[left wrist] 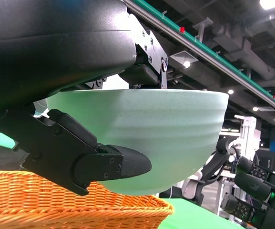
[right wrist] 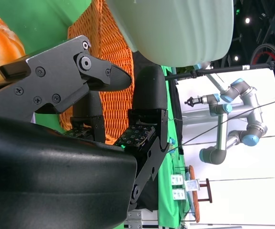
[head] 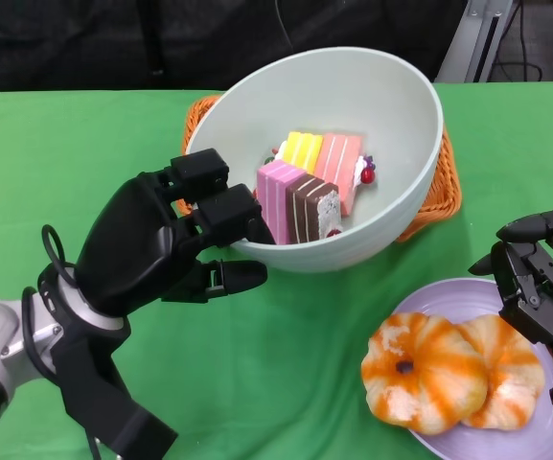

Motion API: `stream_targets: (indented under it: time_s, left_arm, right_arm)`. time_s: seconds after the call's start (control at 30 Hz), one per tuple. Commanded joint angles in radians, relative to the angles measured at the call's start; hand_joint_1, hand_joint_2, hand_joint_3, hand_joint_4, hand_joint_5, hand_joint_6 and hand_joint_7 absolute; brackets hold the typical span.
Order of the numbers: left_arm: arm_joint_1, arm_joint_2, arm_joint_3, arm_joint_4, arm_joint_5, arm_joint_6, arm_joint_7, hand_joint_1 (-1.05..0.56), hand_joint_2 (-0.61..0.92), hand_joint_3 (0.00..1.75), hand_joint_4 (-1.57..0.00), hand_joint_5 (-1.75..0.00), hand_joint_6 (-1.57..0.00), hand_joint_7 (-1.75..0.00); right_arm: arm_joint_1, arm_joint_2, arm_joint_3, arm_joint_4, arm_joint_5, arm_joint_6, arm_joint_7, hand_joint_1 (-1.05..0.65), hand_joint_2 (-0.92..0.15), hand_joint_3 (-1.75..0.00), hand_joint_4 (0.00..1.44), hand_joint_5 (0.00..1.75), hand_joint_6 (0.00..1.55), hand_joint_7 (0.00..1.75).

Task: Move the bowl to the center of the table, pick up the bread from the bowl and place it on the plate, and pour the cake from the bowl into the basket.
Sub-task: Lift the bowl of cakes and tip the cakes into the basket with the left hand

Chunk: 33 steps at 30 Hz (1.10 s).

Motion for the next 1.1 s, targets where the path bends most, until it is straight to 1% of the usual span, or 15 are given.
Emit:
stream_targets:
  time_s: [0.03, 0.27, 0.37, 0.5, 0.57, 0.67, 0.8, 0.9, 1.0, 1.1]
  left_arm:
    - [-0.042, 0.0, 0.023, 0.002, -0.036, 0.006, -0.007, -0.11, 0.8, 0.63, -0.61, -1.75, -0.55, -1.53]
    - [-0.07, -0.008, 0.022, 0.011, -0.036, 0.01, -0.023, -0.1, 0.8, 0.66, -0.6, -1.75, -0.51, -1.61]
    - [-0.098, -0.018, 0.021, 0.034, -0.047, 0.013, -0.049, -0.11, 0.79, 0.67, -0.61, -1.75, -0.52, -1.63]
    - [-0.121, -0.033, 0.018, 0.064, -0.066, 0.016, -0.076, -0.11, 0.79, 0.68, -0.62, -1.75, -0.53, -1.62]
    - [-0.133, -0.041, 0.016, 0.078, -0.076, 0.016, -0.091, -0.13, 0.8, 0.68, -0.62, -1.75, -0.53, -1.6]
    - [-0.147, -0.054, 0.016, 0.097, -0.079, 0.013, -0.098, -0.15, 0.81, 0.64, -0.62, -1.74, -0.56, -1.57]
    - [-0.161, -0.071, 0.019, 0.118, -0.084, 0.015, -0.108, -0.15, 0.81, 0.64, -0.63, -1.72, -0.56, -1.58]
    - [-0.172, -0.082, 0.019, 0.138, -0.102, 0.009, -0.126, -0.16, 0.82, 0.66, -0.62, -1.74, -0.55, -1.6]
    - [-0.18, -0.087, 0.017, 0.151, -0.115, 0.002, -0.136, -0.16, 0.82, 0.67, -0.61, -1.75, -0.54, -1.6]
    - [-0.184, -0.093, 0.018, 0.162, -0.124, -0.002, -0.145, -0.16, 0.83, 0.68, -0.6, -1.75, -0.53, -1.61]
  right_arm:
    - [-0.009, -0.015, -0.003, 0.003, 0.009, 0.011, 0.004, -0.13, -0.71, -0.71, 0.72, 1.57, 0.67, 1.19]
    - [-0.012, -0.01, -0.002, 0.009, -0.007, -0.001, -0.008, -0.12, -0.71, -0.71, 0.74, 1.56, 0.69, 1.19]
    - [-0.011, -0.009, -0.001, 0.01, -0.001, 0.0, -0.003, -0.12, -0.71, -0.71, 0.74, 1.56, 0.68, 1.19]
    - [-0.01, -0.009, 0.0, 0.013, -0.001, -0.005, 0.003, -0.12, -0.71, -0.7, 0.74, 1.55, 0.67, 1.19]
    - [-0.008, -0.004, 0.003, 0.01, -0.01, -0.01, -0.006, -0.12, -0.71, -0.72, 0.74, 1.57, 0.68, 1.2]
    - [-0.007, -0.001, 0.004, 0.008, -0.013, -0.008, -0.014, -0.12, -0.7, -0.74, 0.73, 1.57, 0.68, 1.21]
    - [-0.008, 0.0, 0.007, 0.016, -0.016, -0.017, -0.016, -0.12, -0.71, -0.74, 0.73, 1.58, 0.67, 1.21]
    - [-0.005, -0.002, 0.009, 0.012, -0.01, -0.008, -0.01, -0.12, -0.71, -0.73, 0.72, 1.58, 0.66, 1.22]
    - [-0.007, -0.001, 0.01, 0.025, -0.018, -0.03, -0.011, -0.11, -0.72, -0.71, 0.72, 1.59, 0.66, 1.22]
    - [-0.011, -0.005, 0.011, 0.034, -0.017, -0.029, -0.006, -0.12, -0.73, -0.7, 0.72, 1.59, 0.66, 1.22]
